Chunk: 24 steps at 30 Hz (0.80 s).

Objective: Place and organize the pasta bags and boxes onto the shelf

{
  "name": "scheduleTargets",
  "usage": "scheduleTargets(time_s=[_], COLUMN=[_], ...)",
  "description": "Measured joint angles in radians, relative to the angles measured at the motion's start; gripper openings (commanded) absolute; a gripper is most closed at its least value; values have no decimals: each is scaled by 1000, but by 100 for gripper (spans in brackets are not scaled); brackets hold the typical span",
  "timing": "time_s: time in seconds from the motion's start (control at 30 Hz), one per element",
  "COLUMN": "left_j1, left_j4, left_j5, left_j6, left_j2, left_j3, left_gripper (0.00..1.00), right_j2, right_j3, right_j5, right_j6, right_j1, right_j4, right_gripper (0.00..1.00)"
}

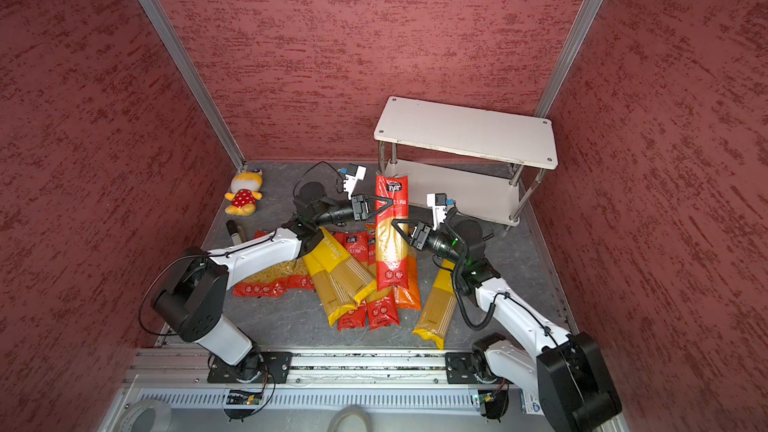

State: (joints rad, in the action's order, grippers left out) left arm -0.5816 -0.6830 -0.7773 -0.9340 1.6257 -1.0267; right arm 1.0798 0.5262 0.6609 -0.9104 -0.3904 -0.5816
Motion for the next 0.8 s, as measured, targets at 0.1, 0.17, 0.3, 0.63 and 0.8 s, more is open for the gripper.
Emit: scheduleTargets(time_s=[0.1, 0.17, 0.3, 0.63, 0.8], left_j1=[10, 29, 83, 115, 111], left_j4=[13, 16, 34, 43, 58], left_j5=[-6, -10, -8, -7, -7], left_j6=[-8, -22, -32, -32, -38], left_j2=[0, 0, 0, -3, -3], left_j3=[-20, -37, -94, -206, -206], left_gripper=[2, 2, 1, 3, 7], right_j2=[-24, -46, -68, -105, -66], right_j3=[-16, -28, -46, -60, -47], right_j5=[2, 6, 32, 79, 99], right_j6=[4, 13, 21, 25, 4], right_j1=[-3, -4, -5, -8, -10], right_j4=[-2, 13, 44, 83, 28], right_gripper=[70, 75, 73, 57, 38])
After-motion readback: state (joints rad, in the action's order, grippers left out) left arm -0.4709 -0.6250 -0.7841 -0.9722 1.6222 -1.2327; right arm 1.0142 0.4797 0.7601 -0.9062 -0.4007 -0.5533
